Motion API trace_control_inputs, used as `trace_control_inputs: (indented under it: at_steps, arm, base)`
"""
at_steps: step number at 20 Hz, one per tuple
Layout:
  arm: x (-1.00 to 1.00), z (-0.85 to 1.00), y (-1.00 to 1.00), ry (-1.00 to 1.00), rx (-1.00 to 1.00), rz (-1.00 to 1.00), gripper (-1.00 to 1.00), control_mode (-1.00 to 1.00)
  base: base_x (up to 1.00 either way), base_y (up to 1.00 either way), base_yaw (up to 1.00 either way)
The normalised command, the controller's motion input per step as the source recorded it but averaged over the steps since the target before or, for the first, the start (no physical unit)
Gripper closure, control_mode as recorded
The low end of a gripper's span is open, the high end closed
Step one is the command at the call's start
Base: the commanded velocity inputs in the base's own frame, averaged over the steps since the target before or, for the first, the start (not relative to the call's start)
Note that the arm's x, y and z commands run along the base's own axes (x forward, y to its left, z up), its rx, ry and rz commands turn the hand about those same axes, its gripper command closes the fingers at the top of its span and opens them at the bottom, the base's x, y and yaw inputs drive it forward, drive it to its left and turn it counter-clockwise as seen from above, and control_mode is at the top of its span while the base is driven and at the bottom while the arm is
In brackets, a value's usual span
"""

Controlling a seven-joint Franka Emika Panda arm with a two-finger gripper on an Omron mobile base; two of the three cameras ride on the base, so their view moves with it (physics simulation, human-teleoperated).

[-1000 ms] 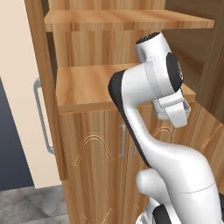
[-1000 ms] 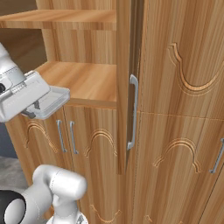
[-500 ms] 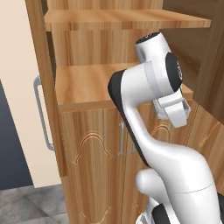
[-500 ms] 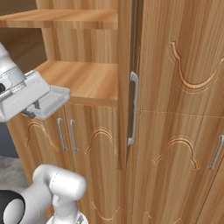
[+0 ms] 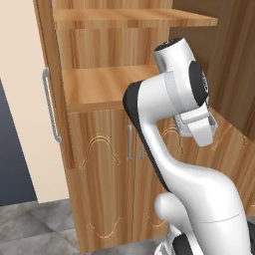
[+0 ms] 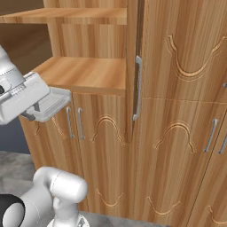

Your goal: Retrieve the tupperware from the cabinet, then place the raw meat into the tupperware to avoid contamination.

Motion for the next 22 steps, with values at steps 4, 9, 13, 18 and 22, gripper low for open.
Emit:
trace_control_inputs:
  at_steps: [4, 9, 13, 18, 22]
  arm:
    - [0.00, 0.00, 0.00, 0.00, 0.00, 0.00, 1.00, 1.00]
    - [0.00, 0.00, 0.00, 0.00, 0.00, 0.00, 1.00, 1.00]
    - [0.00, 0.00, 0.00, 0.00, 0.00, 0.00, 1.00, 1.00]
    - [0.00, 0.00, 0.00, 0.00, 0.00, 0.00, 1.00, 1.00]
    - [0.00, 0.00, 0.00, 0.00, 0.00, 0.00, 1.00, 1.00]
  base:
    - [-0.42, 0.00, -0.01]
    - [-0.04, 0.00, 0.00]
    - [-0.38, -0.15, 0.00]
    - [-0.82, -0.20, 0.00]
    - [-0.78, -0.11, 0.02]
